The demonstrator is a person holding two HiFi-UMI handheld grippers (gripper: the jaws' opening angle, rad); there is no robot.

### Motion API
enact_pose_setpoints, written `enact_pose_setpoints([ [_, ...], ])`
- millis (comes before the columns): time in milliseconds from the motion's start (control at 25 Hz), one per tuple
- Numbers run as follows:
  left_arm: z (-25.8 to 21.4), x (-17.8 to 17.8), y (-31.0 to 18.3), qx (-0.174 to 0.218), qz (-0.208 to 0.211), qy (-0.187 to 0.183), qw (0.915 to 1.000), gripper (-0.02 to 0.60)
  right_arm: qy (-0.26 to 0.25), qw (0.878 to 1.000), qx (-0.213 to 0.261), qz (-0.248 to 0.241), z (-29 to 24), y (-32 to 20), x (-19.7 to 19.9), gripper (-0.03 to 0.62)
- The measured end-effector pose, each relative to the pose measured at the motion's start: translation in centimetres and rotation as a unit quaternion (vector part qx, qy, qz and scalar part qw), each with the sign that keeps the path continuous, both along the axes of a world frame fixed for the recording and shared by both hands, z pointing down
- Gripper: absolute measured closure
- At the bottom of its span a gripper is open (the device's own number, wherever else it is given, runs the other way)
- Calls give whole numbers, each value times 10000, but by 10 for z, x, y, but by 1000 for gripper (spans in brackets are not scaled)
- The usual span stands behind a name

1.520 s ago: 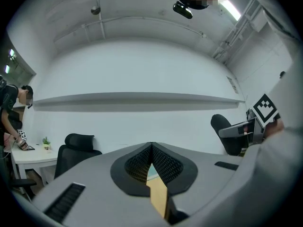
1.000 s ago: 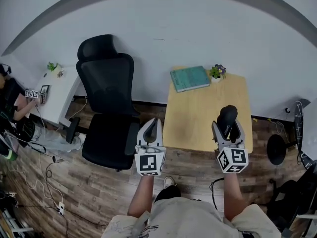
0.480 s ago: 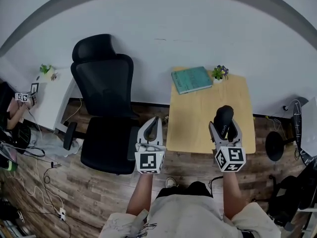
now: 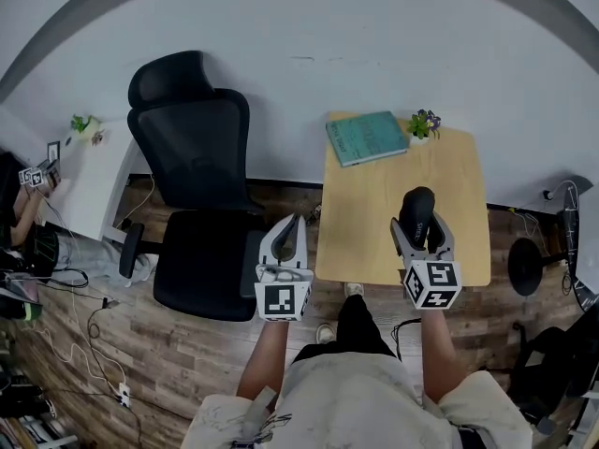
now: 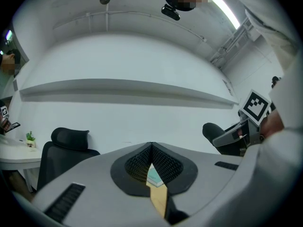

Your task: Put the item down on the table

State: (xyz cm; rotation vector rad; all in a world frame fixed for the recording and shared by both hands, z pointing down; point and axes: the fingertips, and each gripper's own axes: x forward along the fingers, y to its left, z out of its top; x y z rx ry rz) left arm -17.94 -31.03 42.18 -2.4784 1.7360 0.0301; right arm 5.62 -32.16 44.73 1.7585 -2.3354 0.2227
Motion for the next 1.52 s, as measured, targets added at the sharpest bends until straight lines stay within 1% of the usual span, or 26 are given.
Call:
enact_pose_setpoints([
  [80,5,0,-8,58,-11,-25,10000,575,40,9999,-73,-56,7,-11,-2,240],
  [240,24,2,-19,-214,-42,-82,9997,575,104,9994,-296,-169,25,-26,-6,240],
  [400,40,4,-26,-283,-39,-54,9996,575,236,9971,-660,-295,51,-36,-11,241],
  [600,62,2,-35,-509,-127,-20,9986,575,421,9901,-1263,-453,94,-45,-17,241],
  [720,78,1,-38,-747,-169,-75,9970,575,609,9837,-1570,-637,119,-46,-24,241],
  [920,97,8,-42,-968,-96,-76,9952,575,880,9695,-2080,-953,158,-44,-32,241],
  [1000,104,9,-43,-1071,-106,-5,9942,575,1062,9617,-2274,-1101,172,-43,-36,241],
  [1200,120,8,-45,-1302,-196,-26,9913,575,1397,9412,-2718,-1438,203,-39,-40,243],
  [1520,130,7,-50,-1330,-370,32,9904,575,1662,9149,-3197,-1822,237,-40,-46,246],
])
